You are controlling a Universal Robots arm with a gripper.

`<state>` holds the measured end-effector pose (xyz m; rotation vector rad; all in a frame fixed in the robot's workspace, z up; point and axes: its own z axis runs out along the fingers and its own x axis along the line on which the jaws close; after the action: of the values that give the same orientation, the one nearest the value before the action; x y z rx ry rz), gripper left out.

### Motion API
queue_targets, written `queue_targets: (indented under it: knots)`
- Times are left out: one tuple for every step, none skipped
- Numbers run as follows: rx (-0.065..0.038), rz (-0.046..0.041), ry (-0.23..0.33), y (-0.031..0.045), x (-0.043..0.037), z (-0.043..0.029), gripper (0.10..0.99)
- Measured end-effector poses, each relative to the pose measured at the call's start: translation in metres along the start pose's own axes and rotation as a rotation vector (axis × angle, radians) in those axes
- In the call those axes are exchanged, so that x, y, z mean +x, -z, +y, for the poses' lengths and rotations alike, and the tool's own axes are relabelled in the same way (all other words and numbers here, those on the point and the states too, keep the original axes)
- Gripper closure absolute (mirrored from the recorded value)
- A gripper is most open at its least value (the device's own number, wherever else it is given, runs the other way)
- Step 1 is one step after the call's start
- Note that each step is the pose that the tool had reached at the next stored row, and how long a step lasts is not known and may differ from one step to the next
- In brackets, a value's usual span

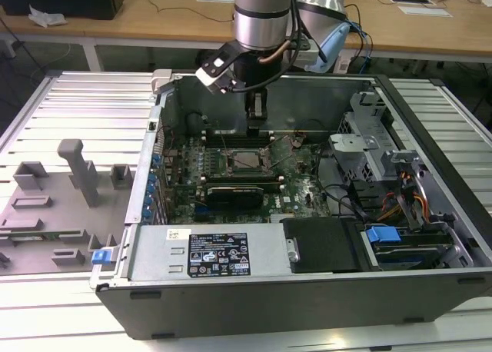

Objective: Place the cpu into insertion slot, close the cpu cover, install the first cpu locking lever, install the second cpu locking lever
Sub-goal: 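Place the cpu into insertion slot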

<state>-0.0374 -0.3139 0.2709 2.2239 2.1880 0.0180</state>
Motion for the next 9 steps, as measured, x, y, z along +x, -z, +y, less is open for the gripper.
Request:
queue_targets:
  knots:
    - [0.0, 0.0, 0.0, 0.0005, 0.0001, 0.0, 0.98]
    - [0.0, 0.0002, 0.0, 0.0008, 0.0001, 0.0001, 0.98]
    - [0.0, 0.0005, 0.0, 0.0008, 0.0001, 0.0001, 0.98]
    - [0.0, 0.0003, 0.0, 0.001, 0.0001, 0.0001, 0.98]
    - [0.0, 0.0003, 0.0, 0.0012, 0.0001, 0.0001, 0.98]
    - [0.0, 0.0002, 0.0, 0.0014, 0.0001, 0.0001, 0.98]
    - [0.0, 0.0001, 0.0, 0.0016, 0.0, 0.0001, 0.98]
    - [0.0, 0.0002, 0.0, 0.0016, 0.0, 0.0001, 0.98]
    - [0.0, 0.0002, 0.0, 0.0017, 0.0, 0.0001, 0.98]
